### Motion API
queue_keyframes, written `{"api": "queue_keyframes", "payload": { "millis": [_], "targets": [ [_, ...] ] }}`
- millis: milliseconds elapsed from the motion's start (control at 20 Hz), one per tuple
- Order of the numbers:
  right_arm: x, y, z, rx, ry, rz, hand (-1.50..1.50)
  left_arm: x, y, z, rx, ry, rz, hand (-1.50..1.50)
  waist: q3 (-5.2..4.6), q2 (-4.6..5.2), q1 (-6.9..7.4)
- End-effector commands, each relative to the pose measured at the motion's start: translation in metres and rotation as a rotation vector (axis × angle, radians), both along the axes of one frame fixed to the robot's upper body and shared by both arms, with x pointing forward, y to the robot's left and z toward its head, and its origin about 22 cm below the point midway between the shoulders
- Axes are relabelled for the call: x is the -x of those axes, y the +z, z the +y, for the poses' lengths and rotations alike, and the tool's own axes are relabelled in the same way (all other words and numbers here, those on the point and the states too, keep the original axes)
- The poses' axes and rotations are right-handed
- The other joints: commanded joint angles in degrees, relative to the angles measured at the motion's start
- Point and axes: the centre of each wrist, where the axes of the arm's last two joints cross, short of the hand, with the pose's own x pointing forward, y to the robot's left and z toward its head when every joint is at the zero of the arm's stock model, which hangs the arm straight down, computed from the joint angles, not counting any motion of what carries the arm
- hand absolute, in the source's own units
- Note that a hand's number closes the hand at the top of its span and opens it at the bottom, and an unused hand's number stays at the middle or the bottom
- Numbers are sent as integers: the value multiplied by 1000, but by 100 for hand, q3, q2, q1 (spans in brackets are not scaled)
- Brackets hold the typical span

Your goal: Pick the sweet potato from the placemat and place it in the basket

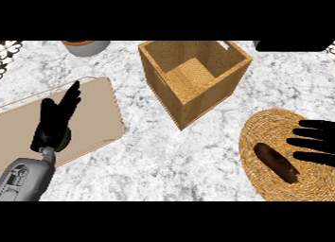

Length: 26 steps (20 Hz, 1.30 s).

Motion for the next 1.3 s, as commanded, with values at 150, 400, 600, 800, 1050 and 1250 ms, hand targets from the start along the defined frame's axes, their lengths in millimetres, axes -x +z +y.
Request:
{"api": "queue_keyframes", "payload": {
  "millis": [150,400,600,800,1050,1250],
  "targets": [
    [-6,-27,14,35,17,80,-150,11,-5,-22,6,-3,-8,0,-2,-7,13],
    [-27,-62,11,38,21,93,-150,10,2,-6,11,-11,6,0,0,7,63],
    [-28,-83,23,34,45,75,-150,-8,-6,-5,2,-5,-3,0,-1,4,2],
    [-28,-69,27,17,25,66,-150,8,-6,8,-6,2,10,0,-2,-8,-11],
    [-29,-108,11,27,36,96,-150,6,1,12,-3,6,2,0,0,-2,2],
    [-32,-109,29,29,35,98,-150,12,-8,1,-5,17,-13,0,-1,-5,10]
  ]
}}
